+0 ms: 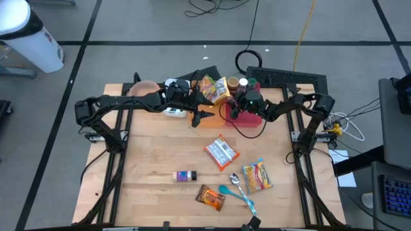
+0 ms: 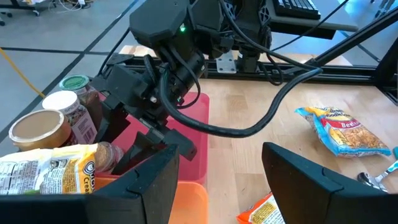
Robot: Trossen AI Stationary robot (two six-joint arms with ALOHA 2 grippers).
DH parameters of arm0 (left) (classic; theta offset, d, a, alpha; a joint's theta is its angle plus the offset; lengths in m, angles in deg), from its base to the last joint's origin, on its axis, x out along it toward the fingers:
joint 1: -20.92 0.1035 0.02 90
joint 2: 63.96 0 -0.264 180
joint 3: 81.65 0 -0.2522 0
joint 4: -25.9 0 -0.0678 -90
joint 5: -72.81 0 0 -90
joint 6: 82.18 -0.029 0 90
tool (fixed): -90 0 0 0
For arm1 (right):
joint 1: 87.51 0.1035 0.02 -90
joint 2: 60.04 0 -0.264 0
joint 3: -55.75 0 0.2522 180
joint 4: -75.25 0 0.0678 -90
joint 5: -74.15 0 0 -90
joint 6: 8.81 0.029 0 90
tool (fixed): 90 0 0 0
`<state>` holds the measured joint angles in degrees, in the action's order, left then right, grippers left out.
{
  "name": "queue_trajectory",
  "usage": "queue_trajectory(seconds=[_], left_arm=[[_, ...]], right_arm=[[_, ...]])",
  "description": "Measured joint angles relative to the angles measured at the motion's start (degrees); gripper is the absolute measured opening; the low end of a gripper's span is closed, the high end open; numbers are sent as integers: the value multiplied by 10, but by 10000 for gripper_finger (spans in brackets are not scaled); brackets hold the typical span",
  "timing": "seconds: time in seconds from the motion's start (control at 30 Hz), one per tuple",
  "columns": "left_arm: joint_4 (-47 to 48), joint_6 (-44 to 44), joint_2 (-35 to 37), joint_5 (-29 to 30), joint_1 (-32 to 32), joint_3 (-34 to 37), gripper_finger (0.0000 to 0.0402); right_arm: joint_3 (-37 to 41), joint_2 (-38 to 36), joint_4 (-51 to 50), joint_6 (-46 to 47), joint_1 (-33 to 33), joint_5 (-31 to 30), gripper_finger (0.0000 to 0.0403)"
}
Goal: Pick & Place Food Item
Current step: Adjust the brown seasoning bottle in the red bin
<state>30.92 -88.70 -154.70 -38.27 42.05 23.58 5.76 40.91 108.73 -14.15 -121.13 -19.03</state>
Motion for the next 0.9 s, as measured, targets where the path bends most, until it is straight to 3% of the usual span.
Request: queue_trajectory(seconds=[0.43, 0.67, 0.9], left_arm=[[0, 0, 0, 0, 0, 0, 239], [-1, 0, 0, 1, 0, 0, 239], [-1, 0, 0, 1, 0, 0, 239]], right_arm=[[0, 0, -6, 1, 0, -10, 182], [0, 0, -7, 1, 0, -28, 209], [0, 0, -8, 2, 0, -26, 193]])
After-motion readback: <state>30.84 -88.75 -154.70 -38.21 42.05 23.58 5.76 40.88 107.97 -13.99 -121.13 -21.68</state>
